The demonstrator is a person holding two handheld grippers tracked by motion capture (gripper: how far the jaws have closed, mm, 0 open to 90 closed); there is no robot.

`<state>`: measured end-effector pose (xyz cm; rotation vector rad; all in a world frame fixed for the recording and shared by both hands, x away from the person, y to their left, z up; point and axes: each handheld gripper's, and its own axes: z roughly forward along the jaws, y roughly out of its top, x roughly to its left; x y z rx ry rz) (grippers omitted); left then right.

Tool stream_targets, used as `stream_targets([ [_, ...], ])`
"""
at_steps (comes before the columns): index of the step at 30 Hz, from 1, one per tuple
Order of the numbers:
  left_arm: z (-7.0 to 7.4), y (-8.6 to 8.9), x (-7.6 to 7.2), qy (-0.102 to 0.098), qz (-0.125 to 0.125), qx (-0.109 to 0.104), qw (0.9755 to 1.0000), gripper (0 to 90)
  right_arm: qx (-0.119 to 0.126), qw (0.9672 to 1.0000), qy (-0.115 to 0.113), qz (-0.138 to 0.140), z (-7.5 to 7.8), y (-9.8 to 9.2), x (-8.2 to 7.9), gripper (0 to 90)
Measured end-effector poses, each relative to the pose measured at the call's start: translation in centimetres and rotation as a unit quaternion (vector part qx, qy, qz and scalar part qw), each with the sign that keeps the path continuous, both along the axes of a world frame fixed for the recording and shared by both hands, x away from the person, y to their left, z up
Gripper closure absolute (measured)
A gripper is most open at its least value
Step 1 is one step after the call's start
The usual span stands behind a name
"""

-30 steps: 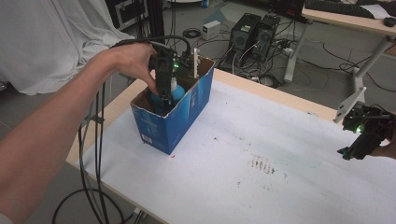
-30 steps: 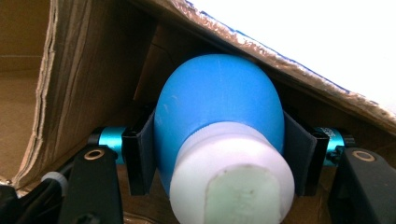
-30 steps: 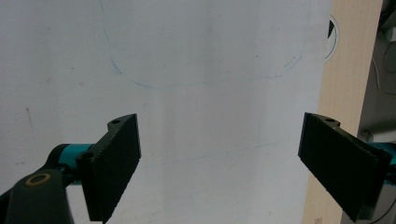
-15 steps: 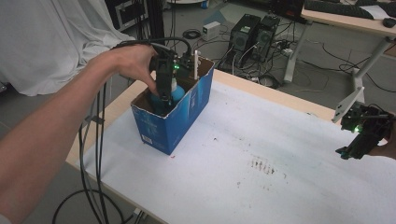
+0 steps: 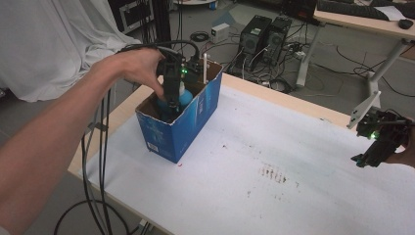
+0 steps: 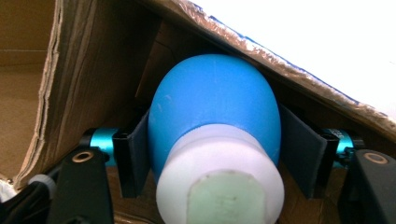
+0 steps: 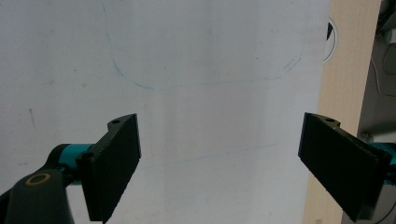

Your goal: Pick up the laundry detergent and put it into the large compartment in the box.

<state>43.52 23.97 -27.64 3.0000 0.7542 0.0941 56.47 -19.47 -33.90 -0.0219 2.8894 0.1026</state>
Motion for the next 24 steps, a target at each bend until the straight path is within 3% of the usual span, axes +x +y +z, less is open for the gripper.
stream_targets([
  [24,1.9,1.0,0.0,-0.029,0.032,-0.021,0.9989,23.5,0.004,1.0000,0.000,-0.001,0.2,-0.2,-0.1,12.2],
])
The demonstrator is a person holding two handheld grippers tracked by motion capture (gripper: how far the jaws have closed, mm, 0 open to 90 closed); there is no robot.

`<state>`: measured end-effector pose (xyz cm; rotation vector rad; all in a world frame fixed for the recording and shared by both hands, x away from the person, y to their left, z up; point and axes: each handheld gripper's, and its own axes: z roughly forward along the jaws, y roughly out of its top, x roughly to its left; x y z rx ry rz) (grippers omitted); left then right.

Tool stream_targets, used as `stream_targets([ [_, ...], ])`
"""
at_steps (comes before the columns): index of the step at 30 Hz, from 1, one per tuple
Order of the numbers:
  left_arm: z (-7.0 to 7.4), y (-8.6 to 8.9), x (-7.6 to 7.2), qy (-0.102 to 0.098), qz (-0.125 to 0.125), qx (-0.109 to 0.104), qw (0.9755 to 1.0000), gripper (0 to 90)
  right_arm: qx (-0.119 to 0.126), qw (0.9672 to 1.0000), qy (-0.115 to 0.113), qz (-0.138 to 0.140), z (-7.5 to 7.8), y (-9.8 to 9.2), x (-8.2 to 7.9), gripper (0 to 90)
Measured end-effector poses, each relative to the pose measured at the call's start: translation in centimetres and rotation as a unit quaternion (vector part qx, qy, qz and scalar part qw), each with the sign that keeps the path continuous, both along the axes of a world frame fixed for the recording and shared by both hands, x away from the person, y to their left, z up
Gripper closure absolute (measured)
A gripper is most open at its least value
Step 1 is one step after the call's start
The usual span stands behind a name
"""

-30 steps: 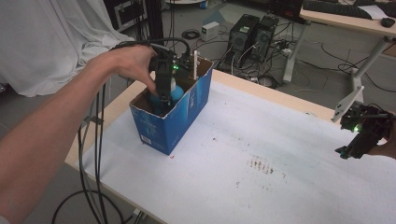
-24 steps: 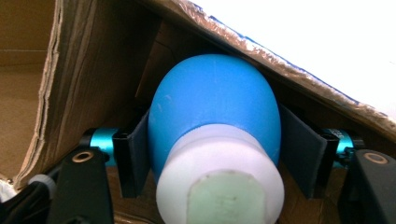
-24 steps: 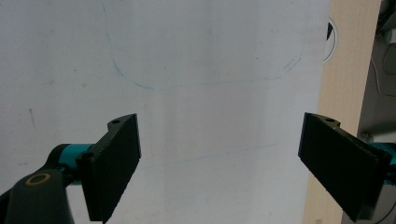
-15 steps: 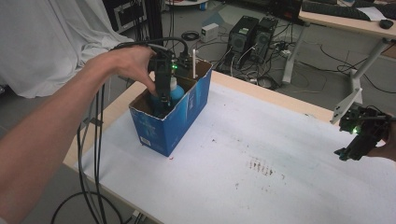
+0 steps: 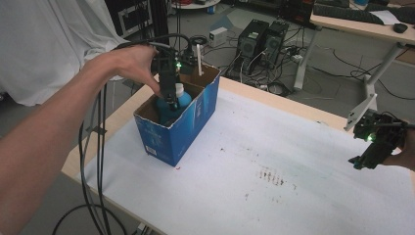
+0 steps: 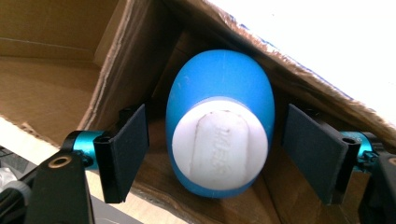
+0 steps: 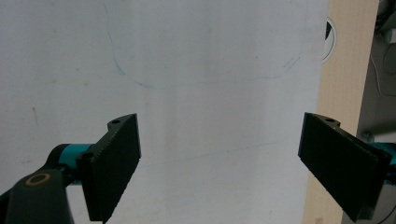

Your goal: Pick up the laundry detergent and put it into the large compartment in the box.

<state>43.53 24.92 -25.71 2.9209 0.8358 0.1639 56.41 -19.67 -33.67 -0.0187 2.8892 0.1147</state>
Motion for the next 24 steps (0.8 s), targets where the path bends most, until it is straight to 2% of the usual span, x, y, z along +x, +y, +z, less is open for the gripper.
stream_targets([
  [12,3.6,-0.6,-0.4,-0.019,-0.004,0.008,0.9998,23.5,0.000,1.0000,0.000,0.001,0.2,0.0,-0.1,12.2],
  [14,4.3,-0.8,-0.5,-0.029,-0.004,0.009,0.9995,23.5,0.001,1.0000,0.000,0.001,0.2,0.0,-0.1,12.2],
  [20,6.0,-1.4,-0.7,-0.031,-0.003,0.013,0.9994,20.2,0.002,1.0000,-0.001,0.002,0.3,0.1,-0.2,12.2],
  [24,6.8,-2.3,-0.8,-0.033,-0.015,0.012,0.9993,20.2,0.003,1.0000,-0.003,0.002,0.4,0.1,-0.3,12.2],
])
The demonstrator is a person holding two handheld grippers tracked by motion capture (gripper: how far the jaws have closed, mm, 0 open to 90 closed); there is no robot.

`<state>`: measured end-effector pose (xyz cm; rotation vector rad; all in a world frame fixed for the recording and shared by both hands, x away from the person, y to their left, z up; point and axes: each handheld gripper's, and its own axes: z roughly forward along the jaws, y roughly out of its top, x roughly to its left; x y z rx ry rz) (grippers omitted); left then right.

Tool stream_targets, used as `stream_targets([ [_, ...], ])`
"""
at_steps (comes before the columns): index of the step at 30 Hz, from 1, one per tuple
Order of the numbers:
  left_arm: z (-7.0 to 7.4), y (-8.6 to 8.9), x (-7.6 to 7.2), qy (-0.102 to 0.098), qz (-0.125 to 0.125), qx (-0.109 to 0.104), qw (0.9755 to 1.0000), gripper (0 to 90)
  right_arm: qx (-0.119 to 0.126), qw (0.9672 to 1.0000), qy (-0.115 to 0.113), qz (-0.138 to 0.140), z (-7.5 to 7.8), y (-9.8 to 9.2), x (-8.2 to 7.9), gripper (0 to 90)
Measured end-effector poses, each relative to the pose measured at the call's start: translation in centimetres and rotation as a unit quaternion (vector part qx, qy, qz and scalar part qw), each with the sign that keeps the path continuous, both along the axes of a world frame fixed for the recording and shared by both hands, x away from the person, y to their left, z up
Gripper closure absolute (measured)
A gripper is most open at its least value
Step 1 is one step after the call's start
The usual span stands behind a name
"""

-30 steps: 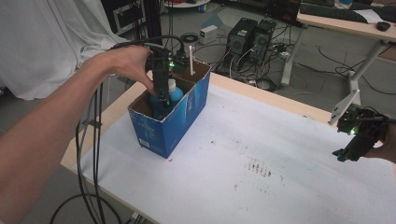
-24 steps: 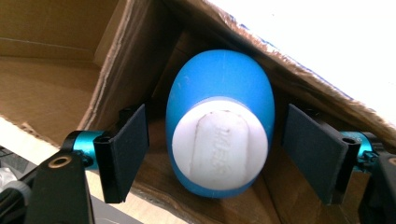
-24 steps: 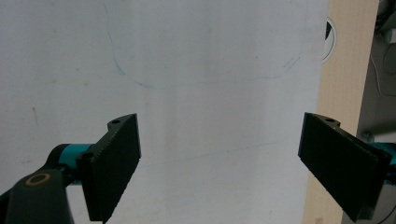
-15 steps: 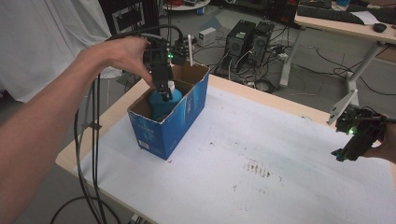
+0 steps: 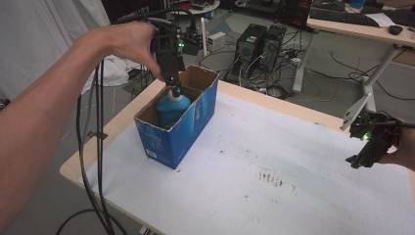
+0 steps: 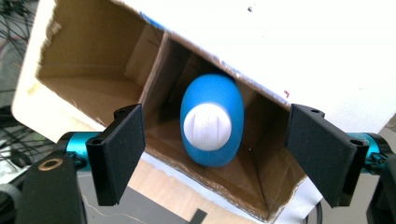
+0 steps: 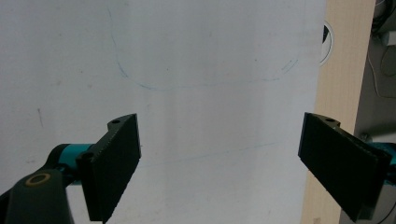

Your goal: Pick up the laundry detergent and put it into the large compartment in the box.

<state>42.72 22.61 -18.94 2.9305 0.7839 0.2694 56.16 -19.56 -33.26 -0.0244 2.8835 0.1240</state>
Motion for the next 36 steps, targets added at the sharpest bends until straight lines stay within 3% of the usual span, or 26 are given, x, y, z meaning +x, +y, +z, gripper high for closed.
stream_targets([
  [4,0.5,-1.2,0.1,0.004,-0.017,-0.001,0.9999,20.2,0.001,1.0000,0.001,-0.001,0.2,-0.2,0.0,12.2],
  [8,1.1,-3.1,0.2,-0.005,-0.035,-0.002,0.9994,20.2,0.002,1.0000,0.001,-0.004,0.4,-0.3,-0.1,12.2],
  [12,1.3,-5.9,0.2,-0.006,-0.072,0.009,0.9974,20.2,0.000,1.0000,0.001,-0.005,0.5,-0.4,-0.2,12.2],
  [16,1.1,-8.7,0.2,-0.006,-0.104,-0.006,0.9946,20.2,0.002,1.0000,-0.001,-0.005,0.6,-0.4,-0.2,12.2],
  [24,-2.2,-13.8,0.3,0.004,-0.147,0.034,0.9886,16.0,0.003,1.0000,-0.002,-0.004,0.8,0.3,-0.6,12.2],
  [30,-4.0,-16.4,-0.3,0.003,-0.183,0.029,0.9827,16.0,0.005,1.0000,-0.005,0.004,1.2,0.7,-0.9,12.2],
  [36,-6.2,-18.4,-0.8,0.015,-0.209,0.021,0.9776,16.0,0.010,0.9999,-0.012,-0.001,2.1,1.0,-1.6,12.2],
])
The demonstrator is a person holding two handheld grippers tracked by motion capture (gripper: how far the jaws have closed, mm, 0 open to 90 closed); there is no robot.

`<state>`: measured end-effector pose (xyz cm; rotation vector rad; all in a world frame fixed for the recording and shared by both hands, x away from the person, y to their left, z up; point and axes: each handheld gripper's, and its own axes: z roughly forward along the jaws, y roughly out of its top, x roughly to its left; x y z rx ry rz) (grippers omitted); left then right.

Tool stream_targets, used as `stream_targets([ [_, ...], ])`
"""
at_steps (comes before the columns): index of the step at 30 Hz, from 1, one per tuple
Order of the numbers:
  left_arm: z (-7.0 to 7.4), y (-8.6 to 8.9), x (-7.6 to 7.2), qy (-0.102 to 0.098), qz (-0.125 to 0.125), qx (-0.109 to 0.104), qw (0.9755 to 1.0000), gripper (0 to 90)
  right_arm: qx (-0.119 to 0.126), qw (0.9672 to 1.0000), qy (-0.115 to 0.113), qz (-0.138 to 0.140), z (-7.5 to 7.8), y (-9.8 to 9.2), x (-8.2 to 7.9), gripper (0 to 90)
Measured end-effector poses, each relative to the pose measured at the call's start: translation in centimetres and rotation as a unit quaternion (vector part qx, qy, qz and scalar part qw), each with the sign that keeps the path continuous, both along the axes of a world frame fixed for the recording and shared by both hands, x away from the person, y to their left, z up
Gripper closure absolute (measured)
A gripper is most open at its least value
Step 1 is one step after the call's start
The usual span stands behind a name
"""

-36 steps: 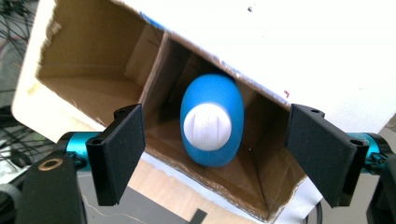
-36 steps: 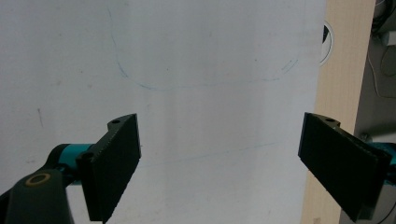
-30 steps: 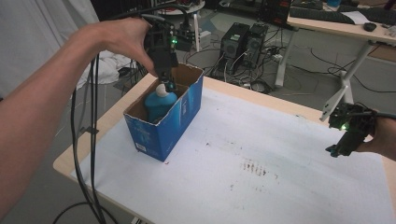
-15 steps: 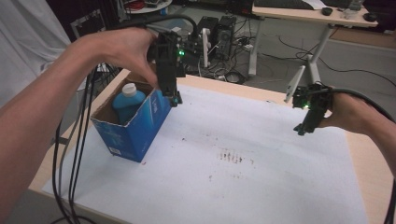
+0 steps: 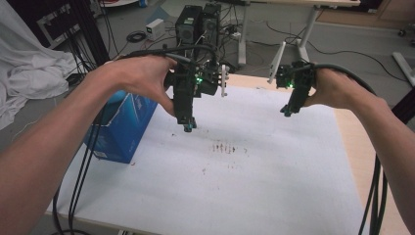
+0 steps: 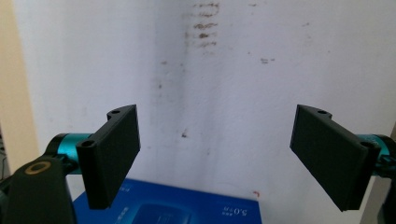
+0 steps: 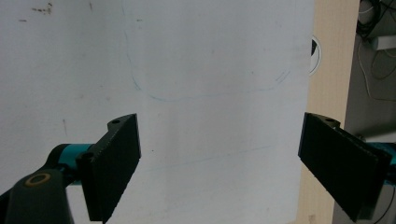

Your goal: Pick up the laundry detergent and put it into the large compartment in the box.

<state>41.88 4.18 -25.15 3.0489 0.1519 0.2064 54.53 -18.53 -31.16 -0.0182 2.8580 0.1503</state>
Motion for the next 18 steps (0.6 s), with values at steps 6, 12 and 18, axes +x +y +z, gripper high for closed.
stream_targets([
  [6,-2.0,-1.3,-0.6,0.007,-0.020,0.007,0.9997,16.0,-0.002,1.0000,-0.007,0.001,0.6,0.0,-0.7,12.2],
  [12,-3.5,-1.2,-0.5,0.019,-0.016,-0.001,0.9997,16.0,-0.004,0.9999,-0.009,-0.002,0.9,0.1,-1.4,12.2],
  [18,-5.0,-1.4,-0.3,0.022,-0.012,0.004,0.9997,16.0,-0.005,0.9999,-0.009,-0.004,0.8,0.4,-1.7,12.2],
])
